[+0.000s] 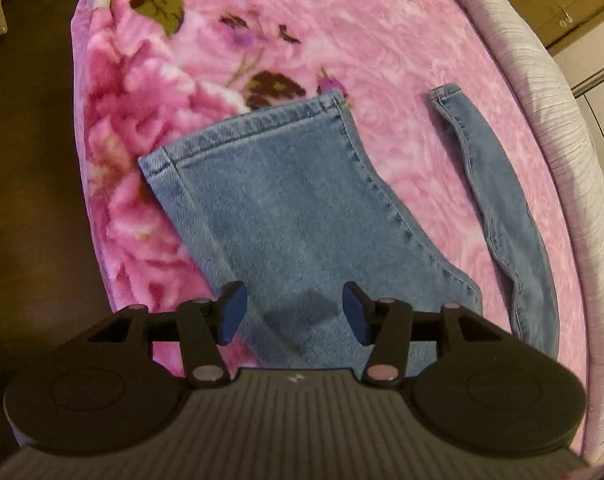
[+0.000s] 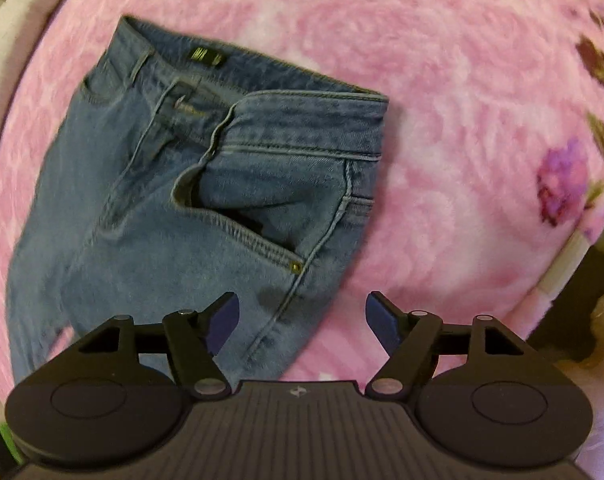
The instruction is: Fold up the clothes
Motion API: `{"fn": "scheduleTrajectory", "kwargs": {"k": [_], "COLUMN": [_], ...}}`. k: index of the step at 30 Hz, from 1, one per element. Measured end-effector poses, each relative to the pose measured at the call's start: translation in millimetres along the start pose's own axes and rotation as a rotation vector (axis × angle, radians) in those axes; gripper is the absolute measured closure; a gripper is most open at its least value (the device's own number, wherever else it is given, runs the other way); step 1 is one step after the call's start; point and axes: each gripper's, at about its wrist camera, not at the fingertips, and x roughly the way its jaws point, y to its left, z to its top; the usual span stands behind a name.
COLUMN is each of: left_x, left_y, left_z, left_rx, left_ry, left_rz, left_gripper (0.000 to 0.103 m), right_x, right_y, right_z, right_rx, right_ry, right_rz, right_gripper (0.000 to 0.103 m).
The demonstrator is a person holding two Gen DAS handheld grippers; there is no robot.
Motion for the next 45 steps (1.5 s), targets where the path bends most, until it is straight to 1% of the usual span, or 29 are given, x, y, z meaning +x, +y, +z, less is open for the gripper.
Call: {"fn": "scheduleTrajectory", "kwargs": {"k": [2,4,6,8,10,11,12,13,17,22,23,24,27,29,30,31,33,34,35,37,38,39,40,41,43,45], "left_x": [-7.2,-10.4,-4.4,5.9,12.5,15.8,13.5,11.1,0.5,-3.9,-4.0,-4.0,-6.0,-3.8,1.4,7.7,12.1,8.8,3.7,-6.6,-13.5,-20.5,-25.9,-24.0,-20.0,-15.9], "left_y": [1.9,9.9,16.3,17.8,10.9,7.4,7.2,6.9,-1.1,-28.0,-27.8,-26.8,-21.1,-13.6,-7.7,-2.8,-3.6,-8.6,-12.6,-20.5,-26.2,-32.9,-41.1,-56.8,-88.3,-119.8], "left_z": [-1.2,-3.1,-4.4,-2.6,1.4,3.3,5.8,8.3,37.3,62.6,63.6,63.9,63.0,62.5,62.3,62.4,61.1,61.2,62.6,65.5,66.8,68.1,68.7,70.2,73.2,76.2], "left_rx": [0.000,-0.030,-0.050,-0.051,-0.023,-0.009,0.021,0.051,0.162,0.294,0.297,0.304,0.354,0.336,0.325,0.321,0.353,0.376,0.384,0.399,0.402,0.401,0.393,0.402,0.420,0.437], "left_ry": [-0.004,-0.001,0.000,-0.019,-0.034,-0.042,-0.060,-0.078,-0.118,-0.125,-0.121,-0.121,-0.162,-0.181,-0.164,-0.130,-0.083,-0.069,-0.062,-0.047,-0.043,-0.038,-0.029,-0.017,0.006,0.030], "left_rz": [0.006,0.005,0.022,0.023,0.047,0.059,0.058,0.057,0.003,-0.023,-0.019,-0.016,0.010,0.050,0.077,0.104,0.161,0.191,0.208,0.242,0.255,0.250,0.229,0.193,0.122,0.050], "left_gripper": [0.054,0.044,0.043,0.044,0.044,0.046,0.065,0.101,0.101,0.101,0.101,0.101,0.100,0.100,0.100,0.099,0.095,0.091,0.091,0.090,0.088,0.083,0.079,0.078,0.074,0.072], "right_x": [3.6,7.4,11.4,16.4,21.6,21.6,20.3,19.1,13.3,-4.3,-7.4,-10.6,-13.5,-11.0,-9.0,-6.0,0.0,-0.8,-3.1,-13.6,-18.8,-24.7,-31.2,-37.6,-48.9,-53.5], "right_y": [-5.6,-10.3,-13.6,-17.4,-21.3,-22.5,-23.4,-24.2,-26.1,-26.2,-26.0,-25.8,-24.3,-23.8,-26.2,-28.4,-30.4,-26.4,-20.8,-1.2,7.1,13.1,18.6,24.2,37.4,58.1], "right_z": [1.3,3.0,5.3,9.0,13.0,13.6,13.5,13.4,12.5,5.3,3.4,1.4,-2.9,-9.3,-14.8,-17.9,-18.4,-13.6,-8.0,6.2,11.5,16.3,21.2,26.4,37.3,47.0], "right_rx": [0.035,0.048,0.055,0.071,0.088,0.083,0.071,0.059,-0.002,-0.020,-0.023,-0.025,-0.028,-0.034,-0.038,-0.035,-0.023,-0.031,-0.046,-0.165,-0.225,-0.257,-0.279,-0.288,-0.288,-0.315], "right_ry": [-0.017,-0.037,-0.070,-0.092,-0.110,-0.116,-0.119,-0.123,-0.134,-0.129,-0.128,-0.127,-0.114,-0.085,-0.066,-0.053,-0.025,-0.005,0.013,0.033,0.033,0.028,0.023,0.014,0.000,-0.041], "right_rz": [0.017,0.025,0.030,0.054,0.082,0.087,0.089,0.090,0.093,0.104,0.104,0.104,0.104,0.088,0.072,0.056,0.036,0.026,0.011,-0.073,-0.120,-0.158,-0.194,-0.211,-0.223,-0.191], "right_gripper": [0.030,0.030,0.030,0.030,0.026,0.038,0.052,0.091,0.093,0.095,0.095,0.095,0.095,0.096,0.096,0.095,0.091,0.080,0.062,0.051,0.043,0.040,0.039,0.039,0.038,0.037]}}
